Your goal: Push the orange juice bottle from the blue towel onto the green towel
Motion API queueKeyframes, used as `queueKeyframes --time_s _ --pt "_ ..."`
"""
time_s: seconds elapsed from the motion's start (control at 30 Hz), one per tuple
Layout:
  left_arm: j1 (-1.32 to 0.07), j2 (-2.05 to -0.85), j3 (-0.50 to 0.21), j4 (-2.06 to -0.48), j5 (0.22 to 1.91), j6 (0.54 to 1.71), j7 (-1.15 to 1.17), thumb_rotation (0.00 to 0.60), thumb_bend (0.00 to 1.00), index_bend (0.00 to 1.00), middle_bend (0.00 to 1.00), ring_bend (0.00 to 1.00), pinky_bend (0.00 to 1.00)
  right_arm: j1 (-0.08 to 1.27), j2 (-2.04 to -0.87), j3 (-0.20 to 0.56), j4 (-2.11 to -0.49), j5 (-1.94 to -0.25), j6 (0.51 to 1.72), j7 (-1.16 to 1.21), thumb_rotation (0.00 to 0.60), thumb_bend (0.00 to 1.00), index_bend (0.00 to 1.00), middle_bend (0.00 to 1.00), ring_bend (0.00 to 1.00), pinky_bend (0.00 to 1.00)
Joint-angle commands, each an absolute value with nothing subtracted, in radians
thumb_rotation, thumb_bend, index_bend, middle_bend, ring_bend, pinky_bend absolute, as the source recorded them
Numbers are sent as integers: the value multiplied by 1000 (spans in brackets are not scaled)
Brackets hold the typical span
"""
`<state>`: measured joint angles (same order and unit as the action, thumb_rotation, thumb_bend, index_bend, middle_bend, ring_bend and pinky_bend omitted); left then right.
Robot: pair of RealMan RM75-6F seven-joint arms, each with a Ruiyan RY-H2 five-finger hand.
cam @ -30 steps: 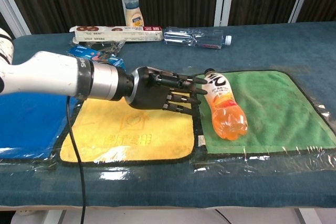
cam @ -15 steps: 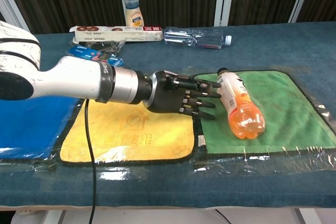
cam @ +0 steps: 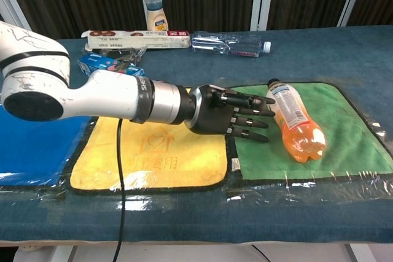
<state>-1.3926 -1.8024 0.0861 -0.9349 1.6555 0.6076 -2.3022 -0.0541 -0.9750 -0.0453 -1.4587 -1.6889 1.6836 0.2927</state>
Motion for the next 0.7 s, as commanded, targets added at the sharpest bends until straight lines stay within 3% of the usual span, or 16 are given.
queueKeyframes --time_s 0.03,0.23,0.43,0.57,0.7 --pt "-1394 -1807 94 -926 1660 619 -2291 600 590 0 0 0 149 -56 -975 -44 -1457 -1687 1685 294 600 226 0 0 0 0" --pt "-1365 -1753 89 -952 1635 638 -2101 600 590 0 0 0 143 -56 -979 -45 -1457 -1691 1681 280 600 227 0 0 0 0" --pt "-1288 -1582 86 -1133 1580 680 -1768 600 586 0 0 0 140 -53 -984 -47 -1466 -1698 1673 254 600 227 0 0 0 0" --pt "-1204 -1448 106 -1285 1509 707 -1414 600 571 0 0 0 140 -50 -988 -48 -1472 -1703 1666 229 600 227 0 0 0 0" --pt "-976 -1336 178 -1418 1443 971 -761 600 560 0 0 0 140 -42 -996 -49 -1487 -1701 1642 187 600 227 0 0 0 0"
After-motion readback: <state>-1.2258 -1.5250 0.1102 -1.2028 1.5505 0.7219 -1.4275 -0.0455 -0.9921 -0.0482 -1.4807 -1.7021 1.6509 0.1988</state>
